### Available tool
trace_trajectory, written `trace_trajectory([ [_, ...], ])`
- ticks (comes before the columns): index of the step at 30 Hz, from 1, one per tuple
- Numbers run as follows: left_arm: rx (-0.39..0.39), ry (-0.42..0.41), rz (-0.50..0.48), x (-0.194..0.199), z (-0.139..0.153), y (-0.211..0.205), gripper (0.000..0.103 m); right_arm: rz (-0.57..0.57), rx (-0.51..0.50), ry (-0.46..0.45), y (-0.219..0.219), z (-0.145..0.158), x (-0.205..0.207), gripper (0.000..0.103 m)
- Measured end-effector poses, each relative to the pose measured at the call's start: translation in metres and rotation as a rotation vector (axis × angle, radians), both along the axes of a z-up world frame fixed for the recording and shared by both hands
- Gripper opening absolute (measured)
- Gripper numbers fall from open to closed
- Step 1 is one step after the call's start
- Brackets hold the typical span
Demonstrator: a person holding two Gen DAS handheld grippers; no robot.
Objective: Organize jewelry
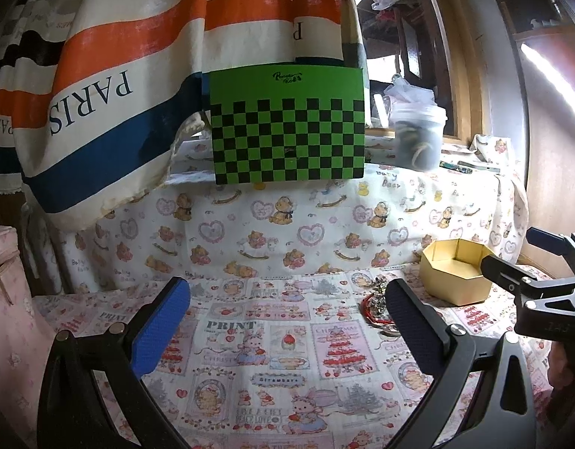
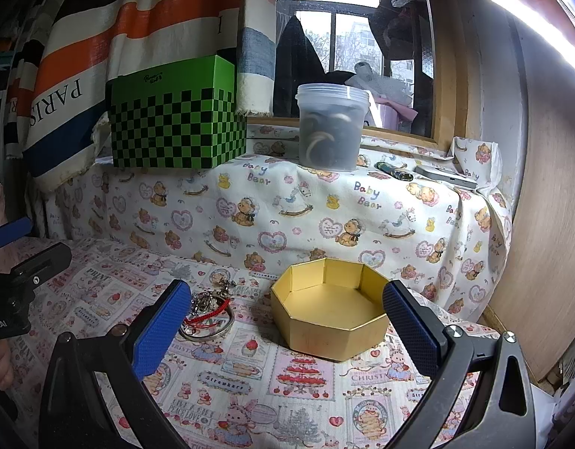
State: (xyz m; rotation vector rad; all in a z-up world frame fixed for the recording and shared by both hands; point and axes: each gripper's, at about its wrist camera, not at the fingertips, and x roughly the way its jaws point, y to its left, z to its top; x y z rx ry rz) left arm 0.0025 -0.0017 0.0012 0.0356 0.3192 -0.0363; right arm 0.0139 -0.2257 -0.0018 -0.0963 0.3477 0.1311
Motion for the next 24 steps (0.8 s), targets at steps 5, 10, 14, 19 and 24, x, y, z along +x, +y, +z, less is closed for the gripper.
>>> trace_trajectory([
  [5,-0.010,-0.012,-0.008,-0.004,0.001,0.003,0.103,-0.009,-0.011,0.009,0.002,0.000,0.001,0.103],
  [10,-0.045,-0.023,0.018,-0.006,0.001,0.013,0.103,-0.005,0.009,0.003,-0.001,0.000,-0.001,0.103],
  [14,-0.047,-0.045,0.096,-0.007,0.003,0.016,0.103,-0.020,0.041,0.012,-0.008,0.000,0.002,0.103],
  [19,-0.035,0.017,0.074,0.005,0.026,0.009,0.103,0.008,0.051,0.071,-0.016,0.002,0.008,0.103],
  [24,-0.023,0.039,0.059,0.021,0.056,0.001,0.103,0.005,0.093,0.134,-0.032,0.035,0.014,0.093],
])
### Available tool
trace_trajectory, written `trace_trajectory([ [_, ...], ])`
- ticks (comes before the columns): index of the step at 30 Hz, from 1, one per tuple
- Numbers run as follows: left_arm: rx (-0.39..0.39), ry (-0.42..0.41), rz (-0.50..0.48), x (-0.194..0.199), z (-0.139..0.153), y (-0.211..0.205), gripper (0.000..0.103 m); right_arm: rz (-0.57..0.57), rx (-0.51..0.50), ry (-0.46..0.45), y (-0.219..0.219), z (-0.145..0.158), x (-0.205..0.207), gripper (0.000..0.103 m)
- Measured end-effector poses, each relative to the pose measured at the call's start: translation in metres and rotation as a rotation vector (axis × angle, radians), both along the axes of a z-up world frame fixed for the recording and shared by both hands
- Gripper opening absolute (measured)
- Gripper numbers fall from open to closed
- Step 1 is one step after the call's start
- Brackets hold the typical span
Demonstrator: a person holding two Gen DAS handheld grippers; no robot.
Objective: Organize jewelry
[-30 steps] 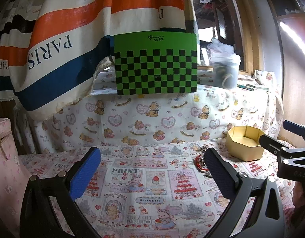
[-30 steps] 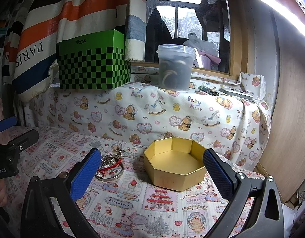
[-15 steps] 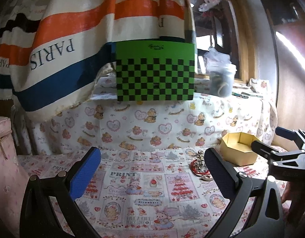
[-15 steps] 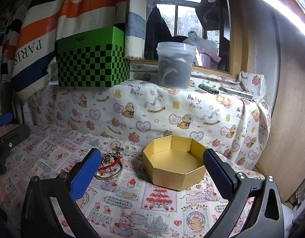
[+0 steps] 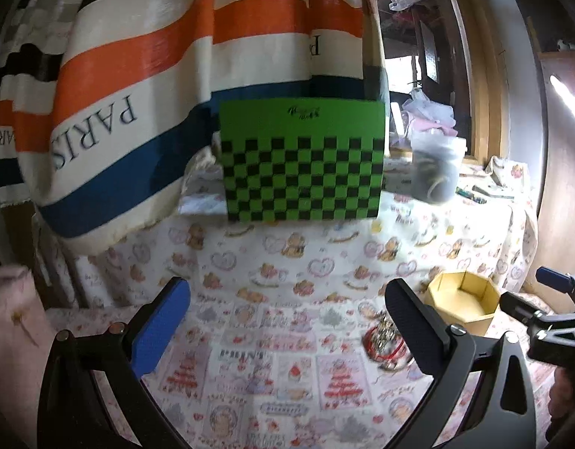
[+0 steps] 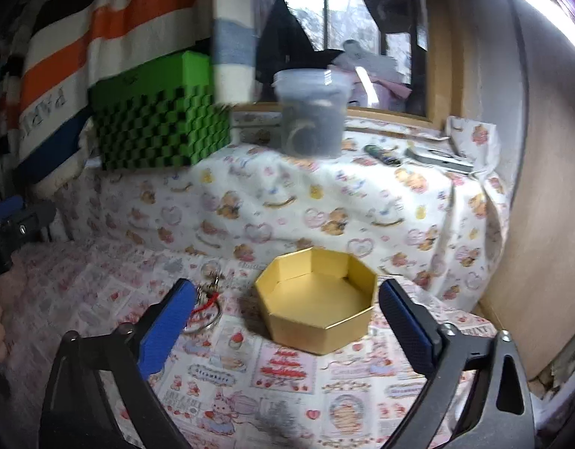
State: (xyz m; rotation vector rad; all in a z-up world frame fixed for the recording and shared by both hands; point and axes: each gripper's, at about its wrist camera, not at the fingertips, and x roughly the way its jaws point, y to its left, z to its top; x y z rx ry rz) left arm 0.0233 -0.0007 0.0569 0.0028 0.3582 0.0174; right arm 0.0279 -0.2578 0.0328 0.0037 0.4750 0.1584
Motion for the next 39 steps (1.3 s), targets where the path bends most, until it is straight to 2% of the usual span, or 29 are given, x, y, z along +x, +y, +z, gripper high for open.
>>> trace_trajectory([
  [3,-0.028,-0.011,-0.012,0.003,0.018,-0.002,0.103,0.014,0.059,0.009,-0.009,0.017,0.002,0.089],
  [5,-0.042,-0.022,0.001,0.005,0.030,-0.001,0.103,0.014,0.059,0.014,-0.007,0.026,0.004,0.077],
  [6,-0.057,-0.030,0.004,0.006,0.035,0.001,0.103,0.022,0.066,0.024,-0.006,0.030,0.006,0.076],
  [8,-0.113,-0.040,-0.008,0.008,0.043,0.007,0.103,0.059,0.101,0.037,0.000,0.037,0.009,0.066],
  [11,-0.192,-0.053,-0.011,0.010,0.045,0.020,0.103,0.104,0.108,0.076,0.016,0.039,0.017,0.057],
  [14,-0.215,-0.058,0.010,0.012,0.032,0.028,0.103,0.169,0.117,0.136,0.038,0.026,0.029,0.044],
  [17,-0.211,0.028,0.022,0.027,0.008,0.028,0.103,0.234,0.078,0.268,0.069,-0.006,0.050,0.036],
  [21,-0.165,0.099,0.026,0.044,-0.016,0.019,0.100,0.244,0.010,0.387,0.097,-0.043,0.069,0.035],
  [24,-0.176,0.143,0.001,0.052,-0.029,0.017,0.091,0.211,-0.016,0.453,0.106,-0.058,0.085,0.031],
  [26,-0.206,0.179,-0.011,0.058,-0.036,0.020,0.080,0.178,-0.051,0.466,0.109,-0.063,0.092,0.031],
  [29,-0.227,0.215,0.011,0.064,-0.044,0.024,0.072,0.128,-0.091,0.476,0.110,-0.070,0.101,0.031],
  [32,-0.225,0.230,0.024,0.067,-0.048,0.024,0.069,0.105,-0.122,0.464,0.112,-0.073,0.106,0.028],
  [33,-0.219,0.231,0.029,0.067,-0.048,0.023,0.069,0.104,-0.132,0.465,0.112,-0.074,0.109,0.026],
  [35,-0.198,0.228,0.038,0.067,-0.048,0.022,0.069,0.114,-0.135,0.479,0.115,-0.080,0.111,0.015],
  [39,-0.156,0.217,0.050,0.066,-0.048,0.018,0.069,0.120,-0.153,0.476,0.118,-0.089,0.116,0.006],
])
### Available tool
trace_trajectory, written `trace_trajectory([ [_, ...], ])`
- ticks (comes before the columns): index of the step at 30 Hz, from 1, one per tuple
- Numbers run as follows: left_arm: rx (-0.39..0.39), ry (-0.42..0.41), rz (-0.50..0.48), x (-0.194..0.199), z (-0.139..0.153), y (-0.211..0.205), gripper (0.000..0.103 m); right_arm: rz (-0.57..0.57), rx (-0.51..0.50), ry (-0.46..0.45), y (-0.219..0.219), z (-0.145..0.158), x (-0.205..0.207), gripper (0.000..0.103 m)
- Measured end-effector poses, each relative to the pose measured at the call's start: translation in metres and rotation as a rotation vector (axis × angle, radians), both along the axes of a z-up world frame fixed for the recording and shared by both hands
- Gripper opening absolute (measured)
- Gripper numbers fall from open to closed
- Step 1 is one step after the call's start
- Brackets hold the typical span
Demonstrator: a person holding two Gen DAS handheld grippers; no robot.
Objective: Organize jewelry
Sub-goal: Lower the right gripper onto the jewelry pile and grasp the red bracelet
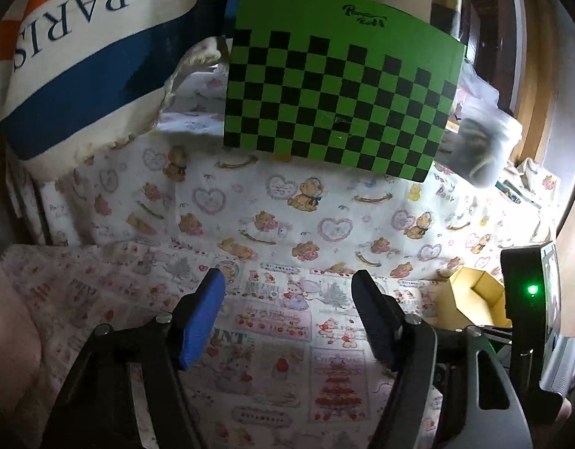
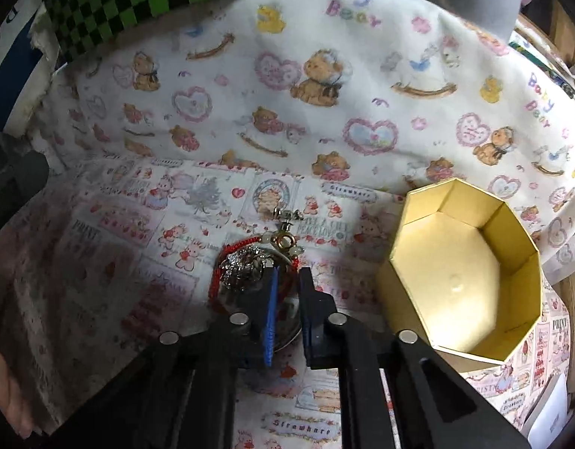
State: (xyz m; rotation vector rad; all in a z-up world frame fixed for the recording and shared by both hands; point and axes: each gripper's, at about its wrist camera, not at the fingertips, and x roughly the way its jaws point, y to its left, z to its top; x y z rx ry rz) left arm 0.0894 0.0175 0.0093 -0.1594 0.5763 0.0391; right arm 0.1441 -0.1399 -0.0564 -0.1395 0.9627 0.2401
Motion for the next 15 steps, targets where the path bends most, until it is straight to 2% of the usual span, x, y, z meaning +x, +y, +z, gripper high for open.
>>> trace_trajectory([
  [3,0.088,-0.042,0.097,-0.006,0.003,-0.004,0.069,0.005,0.012,-0.035,0.000,0.004,0.000,0.003],
  [5,0.118,-0.064,0.088,-0.009,0.007,-0.008,0.069,0.026,0.032,-0.070,-0.001,0.015,-0.009,0.003],
  [10,0.130,-0.067,0.032,-0.011,0.007,-0.020,0.069,0.079,0.113,-0.148,-0.014,0.049,-0.043,0.003],
  [12,0.133,-0.062,0.012,-0.011,0.005,-0.026,0.069,0.087,0.146,-0.203,-0.024,0.065,-0.058,0.003],
  [15,0.097,-0.045,-0.033,-0.011,0.003,-0.030,0.069,0.076,0.205,-0.298,-0.049,0.090,-0.078,0.003],
])
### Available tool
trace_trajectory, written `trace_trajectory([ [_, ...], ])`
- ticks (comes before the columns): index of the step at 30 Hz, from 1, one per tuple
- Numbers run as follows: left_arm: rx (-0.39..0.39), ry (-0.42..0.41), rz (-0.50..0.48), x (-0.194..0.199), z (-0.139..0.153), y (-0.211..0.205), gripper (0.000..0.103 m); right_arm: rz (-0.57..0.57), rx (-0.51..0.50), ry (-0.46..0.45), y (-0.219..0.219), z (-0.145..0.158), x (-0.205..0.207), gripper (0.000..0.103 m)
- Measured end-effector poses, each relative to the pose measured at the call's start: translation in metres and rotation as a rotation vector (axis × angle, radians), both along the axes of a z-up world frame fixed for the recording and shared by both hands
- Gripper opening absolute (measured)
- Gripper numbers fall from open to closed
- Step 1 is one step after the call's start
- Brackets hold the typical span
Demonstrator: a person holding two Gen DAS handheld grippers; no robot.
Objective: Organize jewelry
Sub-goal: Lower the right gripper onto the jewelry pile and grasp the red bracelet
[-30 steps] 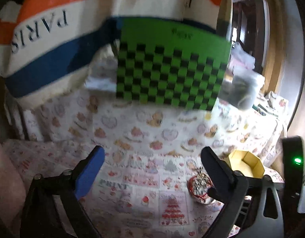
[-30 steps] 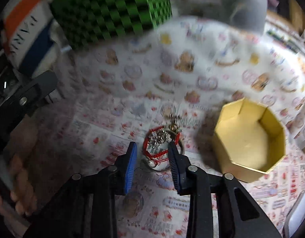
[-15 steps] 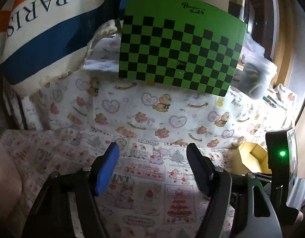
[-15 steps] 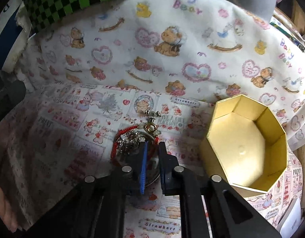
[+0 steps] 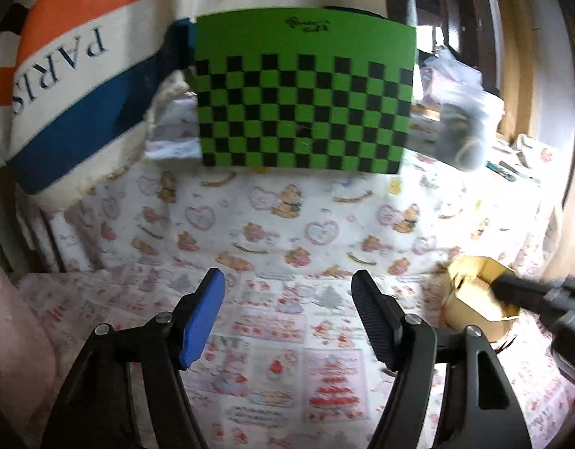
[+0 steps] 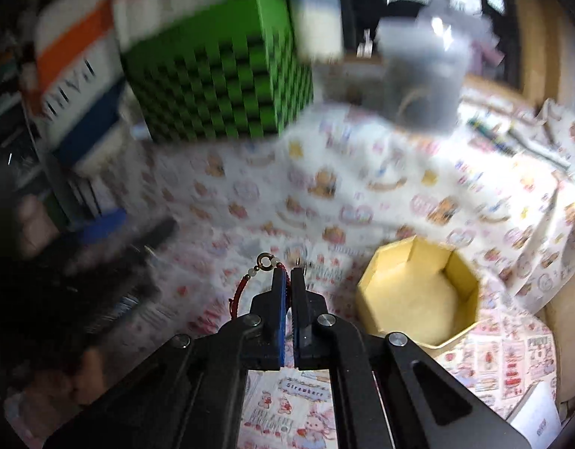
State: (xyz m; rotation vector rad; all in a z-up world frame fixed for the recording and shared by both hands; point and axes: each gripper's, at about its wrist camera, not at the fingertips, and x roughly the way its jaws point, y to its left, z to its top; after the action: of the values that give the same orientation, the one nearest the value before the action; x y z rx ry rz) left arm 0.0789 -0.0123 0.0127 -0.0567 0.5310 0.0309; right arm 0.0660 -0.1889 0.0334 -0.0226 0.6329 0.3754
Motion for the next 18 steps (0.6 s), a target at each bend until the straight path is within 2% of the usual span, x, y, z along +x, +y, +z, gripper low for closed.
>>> trace_trajectory([
  [4,-0.064,0.045,-0.056,0.003,-0.002,-0.003,0.067,-0.081,0.042,-0.088,-0.041,0.017,-0.013,0.003],
  [5,-0.091,0.067,-0.072,0.005,-0.002,-0.004,0.058,-0.100,0.046,-0.090,-0.048,0.017,-0.012,0.003],
  [7,-0.133,0.135,-0.108,0.011,-0.001,-0.010,0.049,-0.113,0.068,-0.067,-0.059,0.014,-0.007,0.003],
  [9,-0.103,0.206,-0.143,0.020,0.002,-0.026,0.045,-0.145,0.066,-0.065,-0.067,0.011,-0.001,0.003],
  [11,-0.039,0.283,-0.177,0.031,-0.001,-0.044,0.043,-0.158,0.063,-0.058,-0.074,0.003,0.005,0.003],
  [13,-0.009,0.371,-0.192,0.045,-0.012,-0.058,0.034,-0.158,0.089,-0.040,-0.082,0.002,0.006,0.003],
  [15,-0.064,0.446,-0.195,0.056,-0.026,-0.062,0.029,-0.155,0.096,-0.040,-0.084,0.002,0.005,0.003],
  [16,-0.097,0.466,-0.190,0.060,-0.031,-0.062,0.023,-0.155,0.093,-0.041,-0.083,0.002,0.004,0.003],
  [17,-0.109,0.480,-0.182,0.063,-0.036,-0.063,0.018,-0.156,0.094,-0.041,-0.084,0.002,0.004,0.003],
  [18,-0.094,0.483,-0.174,0.064,-0.039,-0.065,0.017,-0.156,0.099,-0.038,-0.084,0.002,0.004,0.003],
])
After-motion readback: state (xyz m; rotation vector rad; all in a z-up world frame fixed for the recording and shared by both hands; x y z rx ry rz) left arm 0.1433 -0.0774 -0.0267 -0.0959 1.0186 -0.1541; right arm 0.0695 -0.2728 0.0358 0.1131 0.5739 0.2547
